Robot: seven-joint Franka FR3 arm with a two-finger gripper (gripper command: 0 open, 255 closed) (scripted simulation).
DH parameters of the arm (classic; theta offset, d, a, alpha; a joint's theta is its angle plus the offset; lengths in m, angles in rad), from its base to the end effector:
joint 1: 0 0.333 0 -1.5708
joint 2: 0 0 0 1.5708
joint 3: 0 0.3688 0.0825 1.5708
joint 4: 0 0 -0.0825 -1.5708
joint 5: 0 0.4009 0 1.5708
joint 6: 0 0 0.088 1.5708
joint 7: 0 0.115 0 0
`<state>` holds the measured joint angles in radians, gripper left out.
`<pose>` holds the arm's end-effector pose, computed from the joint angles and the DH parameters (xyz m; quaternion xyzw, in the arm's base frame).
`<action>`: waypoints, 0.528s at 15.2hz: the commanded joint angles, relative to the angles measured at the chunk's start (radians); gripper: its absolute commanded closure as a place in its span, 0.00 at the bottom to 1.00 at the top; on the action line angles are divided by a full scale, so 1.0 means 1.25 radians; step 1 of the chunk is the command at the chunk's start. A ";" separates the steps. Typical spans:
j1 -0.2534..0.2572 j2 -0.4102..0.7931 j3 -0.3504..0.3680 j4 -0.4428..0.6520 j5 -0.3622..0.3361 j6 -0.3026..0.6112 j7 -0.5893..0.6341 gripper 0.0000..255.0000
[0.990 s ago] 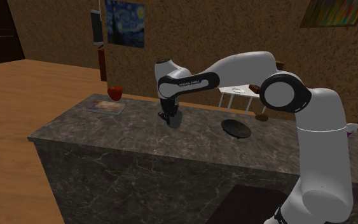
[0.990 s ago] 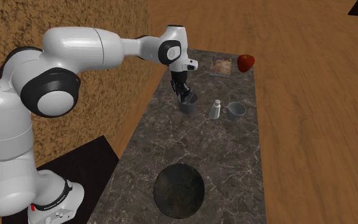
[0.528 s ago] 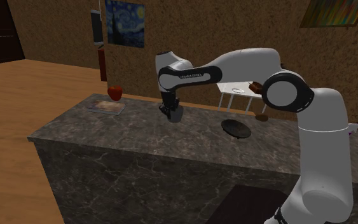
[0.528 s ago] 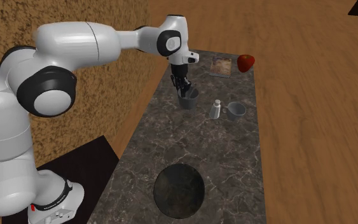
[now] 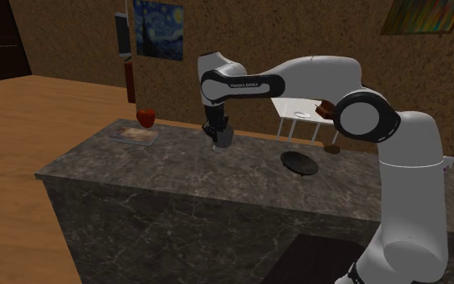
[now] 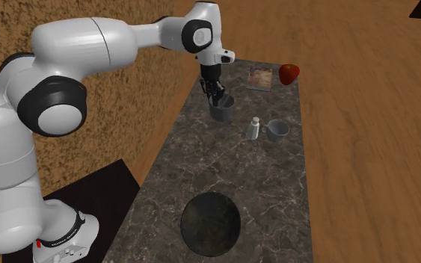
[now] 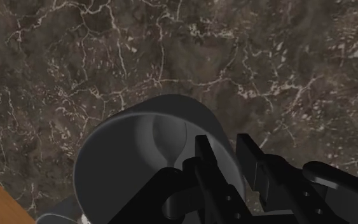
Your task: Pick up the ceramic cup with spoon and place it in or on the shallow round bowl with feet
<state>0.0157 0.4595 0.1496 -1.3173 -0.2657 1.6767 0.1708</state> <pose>0.7206 0.0693 0.5071 0.9940 0.0115 -0.0304 0.1043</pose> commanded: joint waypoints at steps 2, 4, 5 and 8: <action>-0.024 -0.059 -0.004 -0.080 0.007 0.026 -0.020 1.00; -0.047 -0.116 -0.010 -0.163 0.013 0.058 -0.040 1.00; -0.058 -0.142 -0.013 -0.201 0.015 0.072 -0.051 1.00; -0.088 -0.216 -0.028 -0.304 0.023 0.111 -0.087 1.00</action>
<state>-0.0837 0.2119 0.1203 -1.6630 -0.2395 1.7996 0.0758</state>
